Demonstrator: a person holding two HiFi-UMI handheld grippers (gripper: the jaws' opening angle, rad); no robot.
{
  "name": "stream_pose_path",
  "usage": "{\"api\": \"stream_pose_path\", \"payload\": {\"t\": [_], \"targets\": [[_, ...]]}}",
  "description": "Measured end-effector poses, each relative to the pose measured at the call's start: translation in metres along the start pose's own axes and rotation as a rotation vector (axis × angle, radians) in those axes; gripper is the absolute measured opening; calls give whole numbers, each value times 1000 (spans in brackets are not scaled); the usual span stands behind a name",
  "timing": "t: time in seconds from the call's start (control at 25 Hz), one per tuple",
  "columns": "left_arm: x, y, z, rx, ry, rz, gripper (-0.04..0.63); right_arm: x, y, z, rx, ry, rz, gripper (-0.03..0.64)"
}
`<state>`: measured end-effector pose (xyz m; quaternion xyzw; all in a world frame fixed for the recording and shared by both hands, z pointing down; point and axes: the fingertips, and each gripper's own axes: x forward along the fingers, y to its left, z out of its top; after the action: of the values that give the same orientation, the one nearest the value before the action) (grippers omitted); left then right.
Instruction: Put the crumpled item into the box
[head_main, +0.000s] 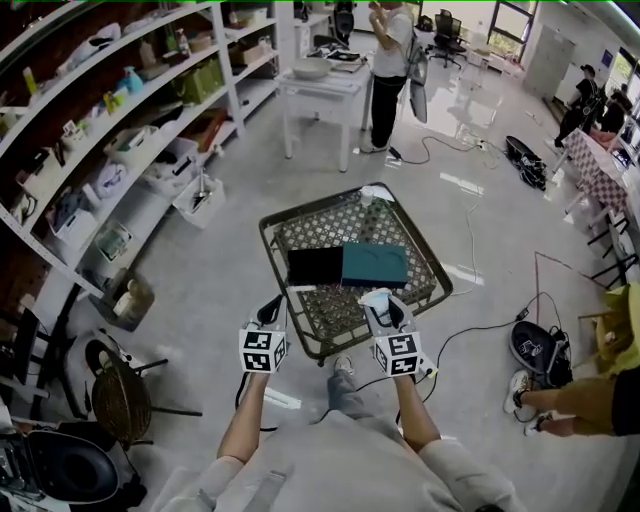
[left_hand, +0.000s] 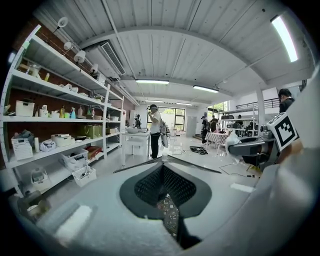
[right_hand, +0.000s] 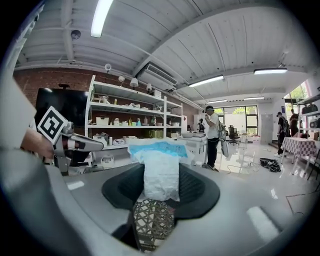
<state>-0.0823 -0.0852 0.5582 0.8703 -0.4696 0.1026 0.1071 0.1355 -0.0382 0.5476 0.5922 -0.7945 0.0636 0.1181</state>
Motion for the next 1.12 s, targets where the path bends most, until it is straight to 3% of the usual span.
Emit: {"api": "stream_pose_path", "payload": {"t": [0.68, 1.12], "targets": [[172, 46, 67, -11, 19, 72, 3, 168, -111, 44, 12, 11, 86, 176], [223, 69, 79, -10, 50, 127, 3, 238, -138, 54, 14, 20, 155, 176]]}}
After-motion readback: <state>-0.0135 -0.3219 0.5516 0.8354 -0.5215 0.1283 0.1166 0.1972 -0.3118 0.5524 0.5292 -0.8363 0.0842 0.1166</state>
